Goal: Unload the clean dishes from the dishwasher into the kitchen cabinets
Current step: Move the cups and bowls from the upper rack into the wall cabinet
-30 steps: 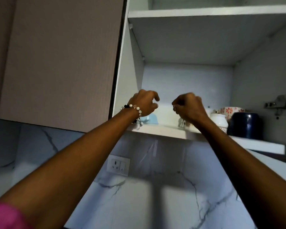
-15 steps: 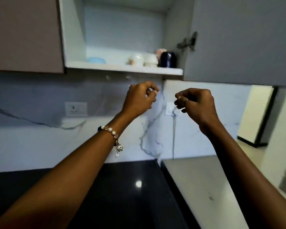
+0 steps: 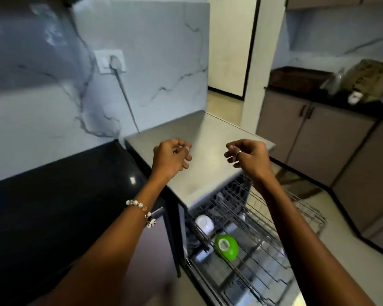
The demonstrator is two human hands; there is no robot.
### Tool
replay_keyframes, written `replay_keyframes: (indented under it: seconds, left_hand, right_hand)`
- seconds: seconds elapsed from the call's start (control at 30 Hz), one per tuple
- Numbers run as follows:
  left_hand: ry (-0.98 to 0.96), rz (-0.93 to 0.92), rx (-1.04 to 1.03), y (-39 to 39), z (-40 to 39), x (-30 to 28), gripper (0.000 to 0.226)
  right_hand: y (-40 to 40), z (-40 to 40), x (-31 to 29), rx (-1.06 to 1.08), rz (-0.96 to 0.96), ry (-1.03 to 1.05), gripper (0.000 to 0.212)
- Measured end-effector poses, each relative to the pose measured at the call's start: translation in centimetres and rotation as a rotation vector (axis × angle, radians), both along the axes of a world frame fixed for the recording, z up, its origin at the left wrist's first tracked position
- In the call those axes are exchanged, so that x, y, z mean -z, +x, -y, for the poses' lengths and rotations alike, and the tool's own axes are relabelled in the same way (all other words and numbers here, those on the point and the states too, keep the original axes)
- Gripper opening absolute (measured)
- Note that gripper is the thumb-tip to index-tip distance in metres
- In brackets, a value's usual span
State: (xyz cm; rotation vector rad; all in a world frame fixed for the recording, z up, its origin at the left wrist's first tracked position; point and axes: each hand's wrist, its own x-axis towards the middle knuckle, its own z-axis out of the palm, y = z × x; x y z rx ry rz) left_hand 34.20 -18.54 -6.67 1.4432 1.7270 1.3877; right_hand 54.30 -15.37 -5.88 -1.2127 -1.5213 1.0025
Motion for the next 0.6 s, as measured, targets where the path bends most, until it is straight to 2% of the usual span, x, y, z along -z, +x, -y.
replay_keyframes:
  seconds: [0.13, 0.27, 0.37, 0.6]
  left_hand:
    - [-0.151, 0.061, 0.066, 8.4, 0.1, 6.9, 0.011]
    - [-0.293, 0.044, 0.103, 14.7, 0.8, 13.9, 0.012]
    - [-0.403, -0.055, 0.091, 17.2, 0.5, 18.6, 0.011]
    - [-0.561, -0.380, -0.002, 17.2, -1.2, 25.4, 0.022]
  right_hand:
    - [8.5, 1.6, 5.9, 0.095, 0.078, -0.069, 0.014]
    - [14.9, 2.9, 12.0, 0.128, 0.160, -0.195, 0.019]
    - [17.9, 3.0, 16.6, 0.161, 0.188, -0.321, 0.014]
    - [17.9, 1.1, 25.8, 0.001, 0.361, -0.481, 0.010]
